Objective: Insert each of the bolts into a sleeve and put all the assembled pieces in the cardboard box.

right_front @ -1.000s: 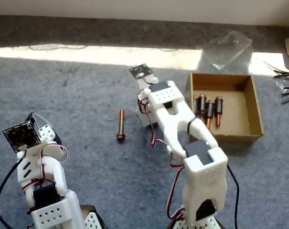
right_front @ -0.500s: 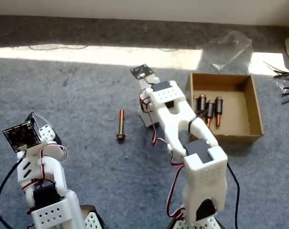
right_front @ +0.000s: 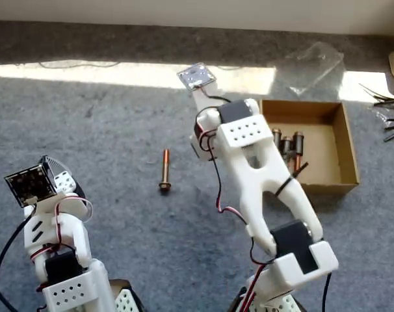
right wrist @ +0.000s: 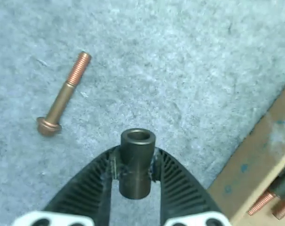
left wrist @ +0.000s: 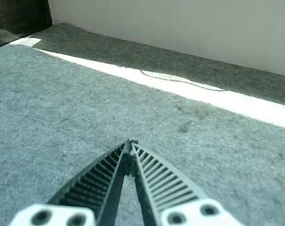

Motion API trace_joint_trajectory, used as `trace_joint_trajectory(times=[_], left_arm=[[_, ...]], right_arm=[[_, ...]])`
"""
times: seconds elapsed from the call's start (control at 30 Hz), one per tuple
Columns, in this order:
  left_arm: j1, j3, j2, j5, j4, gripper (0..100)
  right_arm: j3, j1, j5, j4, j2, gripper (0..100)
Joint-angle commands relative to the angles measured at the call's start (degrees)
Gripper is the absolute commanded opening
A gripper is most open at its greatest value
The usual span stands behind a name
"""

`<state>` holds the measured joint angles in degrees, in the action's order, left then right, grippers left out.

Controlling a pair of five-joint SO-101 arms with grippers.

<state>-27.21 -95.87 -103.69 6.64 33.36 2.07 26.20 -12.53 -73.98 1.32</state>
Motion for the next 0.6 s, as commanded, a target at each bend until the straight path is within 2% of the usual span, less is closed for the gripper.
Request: trace_joint_trajectory(times=[0.0, 0.27, 0.37, 0.57], left_arm=[[1.63, -1.36, -0.13, -0.09, 0.79, 1], [3.21, -1.36, -0.22, -0.7, 1.76, 1], [3.56, -1.36, -0.22, -5.01, 1.85, 1], [9.8, -1.36, -0.22, -10.37, 4.57, 1]], right_arm=[[-0.48, 0.4, -0.62, -3.82, -10.59, 0.3], [5.14, 0.4, -0.7, -8.22, -31.08, 0.3], [11.56, 0.4, -0.79, -7.69, -39.34, 0.3], [24.75, 0.31, -0.79, -6.2, -55.08, 0.3]])
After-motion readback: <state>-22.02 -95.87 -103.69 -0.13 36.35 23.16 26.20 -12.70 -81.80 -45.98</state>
